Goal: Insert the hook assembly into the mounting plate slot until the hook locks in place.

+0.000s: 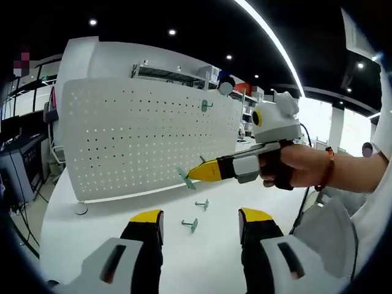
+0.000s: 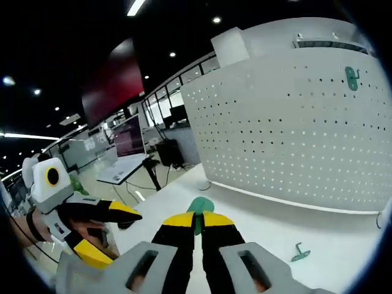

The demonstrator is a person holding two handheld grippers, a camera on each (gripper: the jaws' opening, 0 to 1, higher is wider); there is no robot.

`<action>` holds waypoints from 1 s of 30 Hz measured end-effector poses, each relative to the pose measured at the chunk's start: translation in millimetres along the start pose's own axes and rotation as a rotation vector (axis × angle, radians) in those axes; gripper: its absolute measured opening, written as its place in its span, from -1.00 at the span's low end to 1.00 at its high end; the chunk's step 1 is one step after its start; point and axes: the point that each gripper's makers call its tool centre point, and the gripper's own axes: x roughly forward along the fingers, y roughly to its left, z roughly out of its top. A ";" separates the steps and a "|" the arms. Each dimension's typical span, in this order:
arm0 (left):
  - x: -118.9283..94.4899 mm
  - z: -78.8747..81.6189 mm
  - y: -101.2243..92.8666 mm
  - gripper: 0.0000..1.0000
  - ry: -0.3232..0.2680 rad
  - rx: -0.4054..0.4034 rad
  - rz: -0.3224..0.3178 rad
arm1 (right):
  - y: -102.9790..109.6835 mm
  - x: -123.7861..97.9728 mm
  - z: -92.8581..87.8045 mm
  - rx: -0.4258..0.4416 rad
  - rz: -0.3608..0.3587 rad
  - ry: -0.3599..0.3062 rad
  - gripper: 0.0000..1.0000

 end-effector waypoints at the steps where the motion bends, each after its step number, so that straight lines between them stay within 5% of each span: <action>1: -0.2 0.3 -1.0 -0.05 0.002 0.001 -0.001 | 3.2 -3.5 -0.4 0.003 0.004 -0.004 -0.97; 21: 4.7 18.2 -35.0 -0.72 -0.033 -0.057 -0.063 | 35.6 -45.1 0.3 -0.001 0.072 -0.093 -0.97; 30: 12.0 20.9 -42.4 -0.77 -0.023 -0.052 -0.068 | 46.5 -54.9 0.7 0.012 0.109 -0.116 -0.97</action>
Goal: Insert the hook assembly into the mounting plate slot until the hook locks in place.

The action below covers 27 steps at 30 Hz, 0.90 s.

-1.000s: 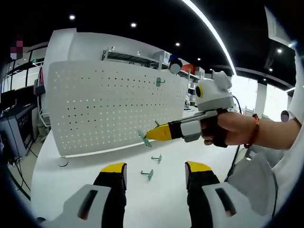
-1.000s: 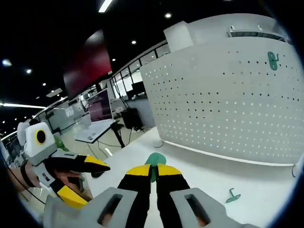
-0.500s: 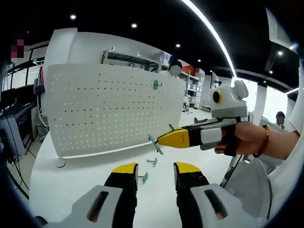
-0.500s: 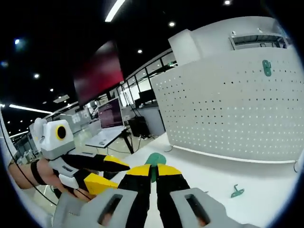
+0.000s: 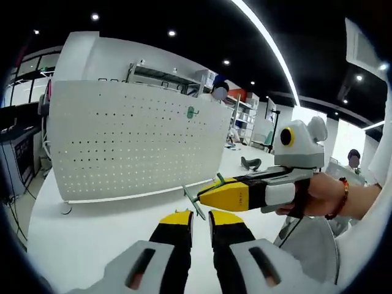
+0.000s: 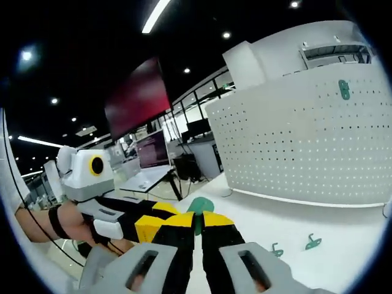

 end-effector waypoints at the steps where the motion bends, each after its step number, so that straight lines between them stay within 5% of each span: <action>1: 0.6 0.2 -1.1 -0.77 0.001 0.007 -0.001 | 2.5 -0.6 -0.3 -0.025 0.006 0.004 -0.97; 9: -0.6 5.9 -4.7 -0.87 -0.020 0.043 -0.013 | 6.9 -5.2 5.1 -0.002 0.024 -0.039 -0.97; 27: -7.4 29.9 -5.3 -0.92 -0.141 0.344 0.043 | 11.1 -11.3 16.7 0.224 0.058 -0.114 -0.96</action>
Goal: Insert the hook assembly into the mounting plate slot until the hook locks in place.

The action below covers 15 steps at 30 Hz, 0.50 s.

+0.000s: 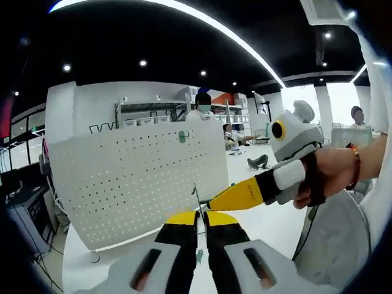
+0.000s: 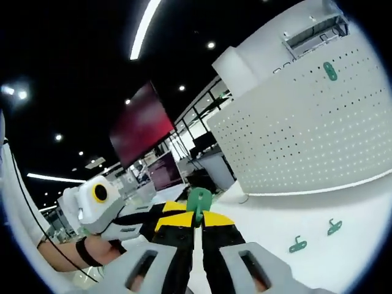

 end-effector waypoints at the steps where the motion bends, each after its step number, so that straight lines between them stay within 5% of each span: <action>1: 0.2 1.9 0.5 -0.92 -0.011 -0.001 0.001 | 0.2 0.0 1.5 0.003 0.000 -0.007 -0.96; 9: 0.6 5.2 -0.5 -0.90 -0.039 0.056 -0.014 | 0.5 1.3 3.4 0.099 0.009 -0.008 -0.98; 15: 2.5 -1.2 1.9 -0.88 -0.018 0.011 -0.010 | -1.1 2.9 0.7 0.042 -0.022 0.010 -0.99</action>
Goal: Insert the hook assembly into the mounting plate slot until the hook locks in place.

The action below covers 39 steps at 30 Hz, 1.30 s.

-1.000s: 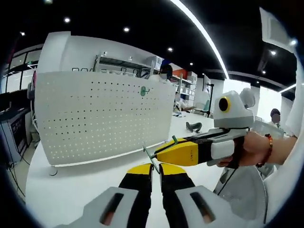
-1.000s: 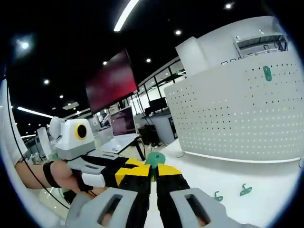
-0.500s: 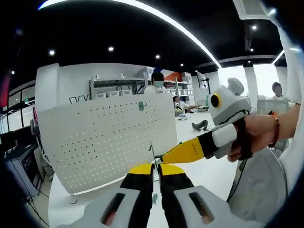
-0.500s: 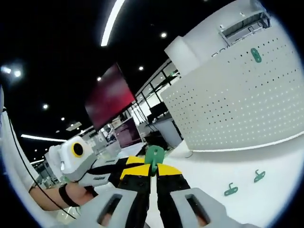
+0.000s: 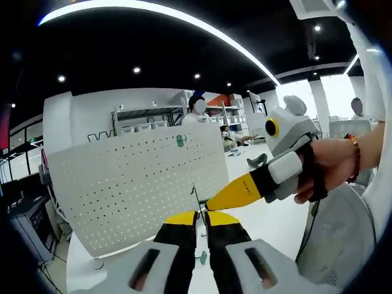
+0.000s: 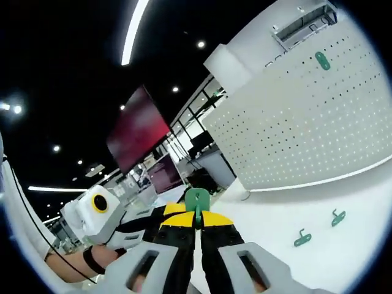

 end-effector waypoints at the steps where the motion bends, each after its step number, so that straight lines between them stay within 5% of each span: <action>1: -0.9 0.7 0.8 -0.87 -0.007 -0.002 0.003 | -2.6 -0.6 2.4 -0.001 -0.016 -0.014 -0.99; 18: -8.4 -4.5 -6.0 -0.64 0.010 -0.068 -0.002 | -55.0 -21.5 39.4 -0.264 -0.294 -0.111 -0.98; 29: -16.3 -3.1 -7.1 -0.48 -0.016 -0.114 0.020 | -73.6 -24.0 60.7 -0.310 -0.372 -0.124 -0.98; 39: -25.0 -16.8 -16.5 -0.29 0.021 -0.180 0.002 | -99.4 -29.6 92.2 -0.333 -0.466 -0.174 -0.98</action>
